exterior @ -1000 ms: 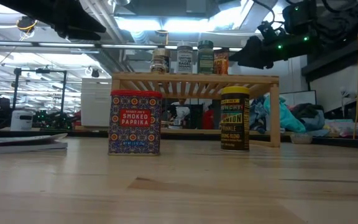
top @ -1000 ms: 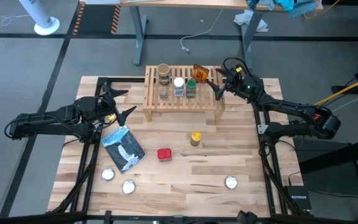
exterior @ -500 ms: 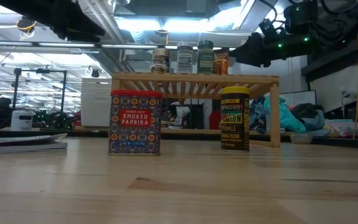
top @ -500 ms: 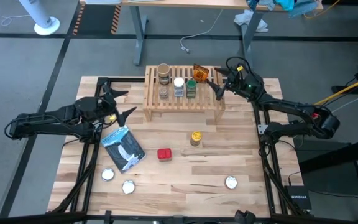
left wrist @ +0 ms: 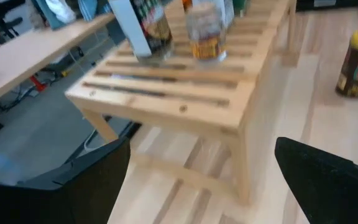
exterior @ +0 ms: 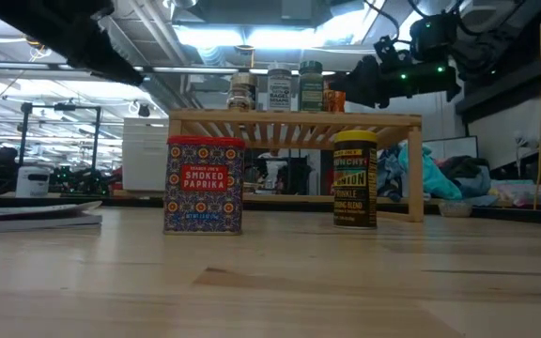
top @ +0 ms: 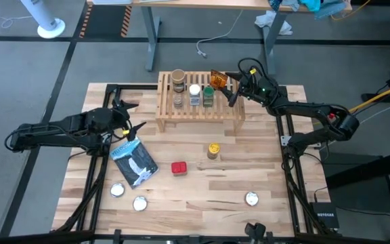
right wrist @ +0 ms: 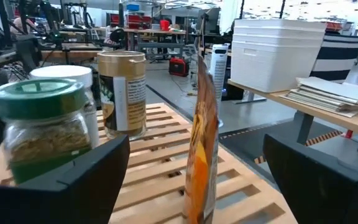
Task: Shelf spices
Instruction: Remove the brown seasoning bag from the shelf
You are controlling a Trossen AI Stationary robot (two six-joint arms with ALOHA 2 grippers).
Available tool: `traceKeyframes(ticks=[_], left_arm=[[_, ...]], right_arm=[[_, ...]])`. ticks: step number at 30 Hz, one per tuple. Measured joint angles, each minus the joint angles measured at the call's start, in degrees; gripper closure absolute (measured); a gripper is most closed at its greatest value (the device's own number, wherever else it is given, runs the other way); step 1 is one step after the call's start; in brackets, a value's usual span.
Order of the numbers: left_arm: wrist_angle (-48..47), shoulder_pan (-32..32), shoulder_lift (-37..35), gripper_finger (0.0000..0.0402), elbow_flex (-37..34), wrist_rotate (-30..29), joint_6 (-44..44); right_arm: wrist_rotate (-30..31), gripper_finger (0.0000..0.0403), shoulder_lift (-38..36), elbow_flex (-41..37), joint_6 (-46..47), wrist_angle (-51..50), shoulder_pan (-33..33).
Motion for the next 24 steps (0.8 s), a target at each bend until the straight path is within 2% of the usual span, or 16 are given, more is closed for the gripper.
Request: traceKeyframes(ticks=[15,24], left_arm=[[-1.9,0.0,0.0,0.0008,0.0,0.0,0.0],[-1.9,0.0,0.0,0.0008,0.0,0.0,0.0]], right_arm=[[0.0,0.0029,1.5,1.8,0.0,-0.2,0.0],[0.1,0.003,4.9,1.8,0.0,0.0,0.0]])
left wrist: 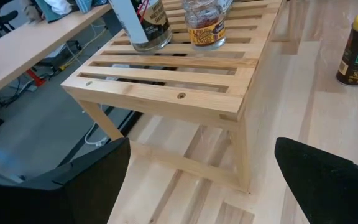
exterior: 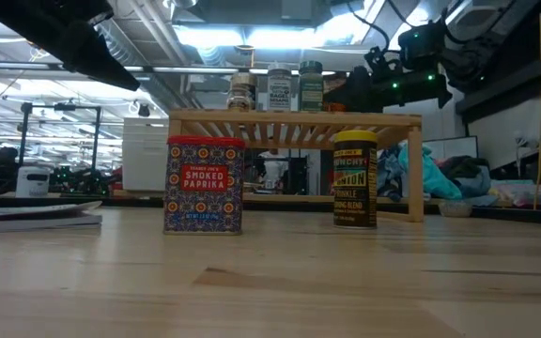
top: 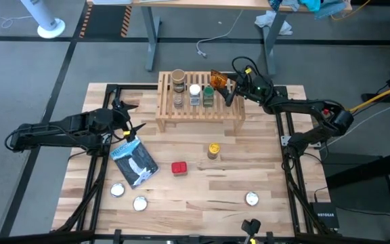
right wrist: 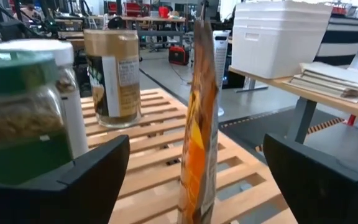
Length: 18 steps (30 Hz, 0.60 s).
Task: Shelf spices
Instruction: Remove the brown seasoning bag from the shelf
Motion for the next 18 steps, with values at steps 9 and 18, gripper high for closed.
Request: traceKeyframes(ticks=[9,18], left_arm=[[0.0,0.0,0.0,0.0008,0.0,0.0,0.0],[0.0,0.0,0.0,0.0008,0.0,0.0,0.0]], right_arm=[[1.1,0.0128,0.8,0.0,0.0,0.4,0.0],[1.1,0.0257,0.8,0.0,0.0,0.1,0.0]])
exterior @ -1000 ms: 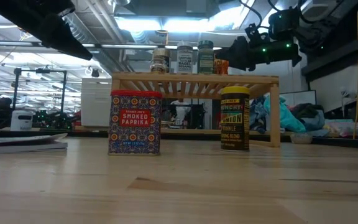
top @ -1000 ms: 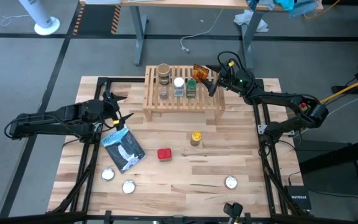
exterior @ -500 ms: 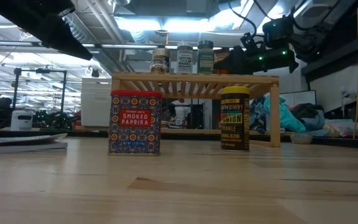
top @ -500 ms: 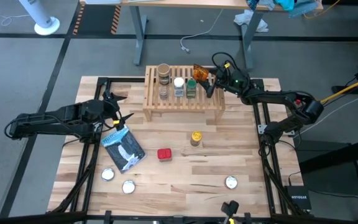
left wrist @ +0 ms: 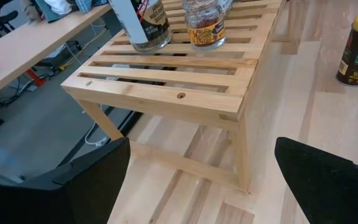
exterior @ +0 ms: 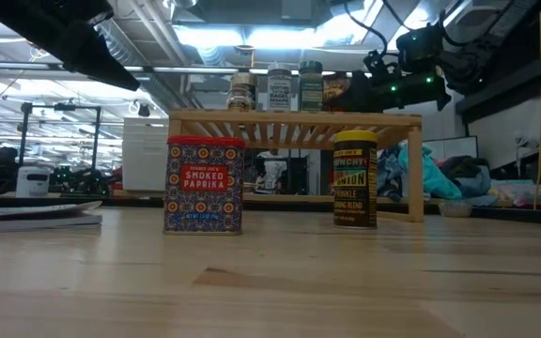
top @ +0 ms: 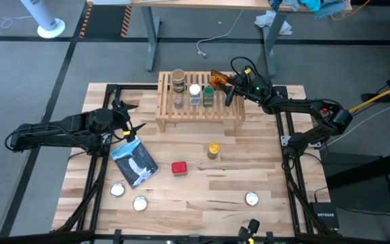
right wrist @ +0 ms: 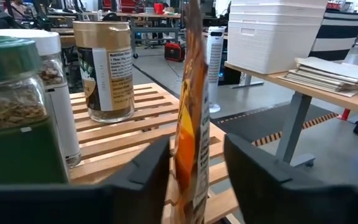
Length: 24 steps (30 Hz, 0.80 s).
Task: Shelf spices
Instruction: Remove the brown seasoning bag from the shelf
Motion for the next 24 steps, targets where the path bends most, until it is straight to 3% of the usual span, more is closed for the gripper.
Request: traceKeyframes(ticks=[10,19,24], left_arm=[[0.0,0.0,0.0,0.0008,0.0,0.0,0.0],[0.0,0.0,0.0,0.0008,0.0,0.0,0.0],[0.0,0.0,0.0,0.0008,0.0,0.0,0.0]], right_arm=[[-0.1,0.0361,0.0,0.0,0.4,-1.5,0.1],[2.0,0.0339,0.0,0.0,1.7,-1.6,0.1],[2.0,0.0365,-1.3,-0.1,1.7,-2.5,0.1]])
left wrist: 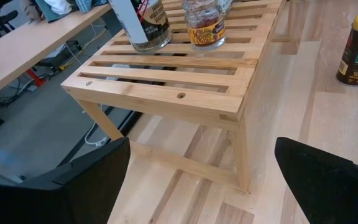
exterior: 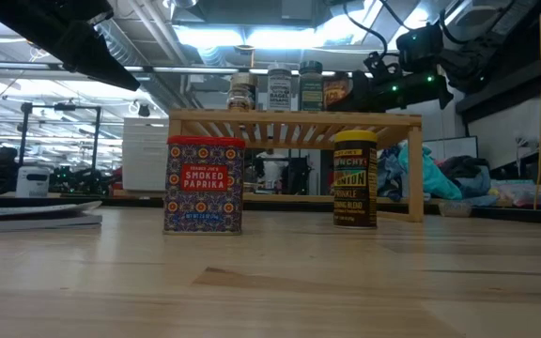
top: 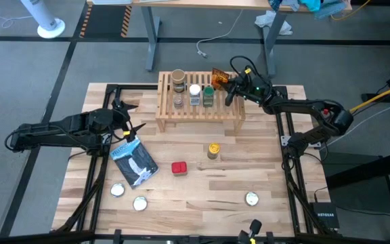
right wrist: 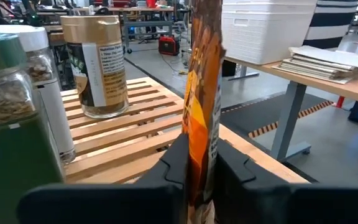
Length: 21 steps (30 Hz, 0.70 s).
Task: Shelf spices
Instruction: Remove the brown seasoning bag from the shelf
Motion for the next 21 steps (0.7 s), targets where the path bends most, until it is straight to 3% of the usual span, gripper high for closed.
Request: traceKeyframes(ticks=[5,13,21], left_arm=[[0.0,0.0,0.0,0.0008,0.0,0.0,0.0],[0.0,0.0,0.0,0.0008,0.0,0.0,0.0],[0.0,0.0,0.0,0.0008,0.0,0.0,0.0]], right_arm=[[0.4,0.0366,-4.2,0.0,-0.3,-2.3,0.0],[3.2,0.035,-14.8,0.0,-2.1,-14.3,2.1],[18.4,0.0369,-27.0,0.0,-4.9,-26.0,14.5]])
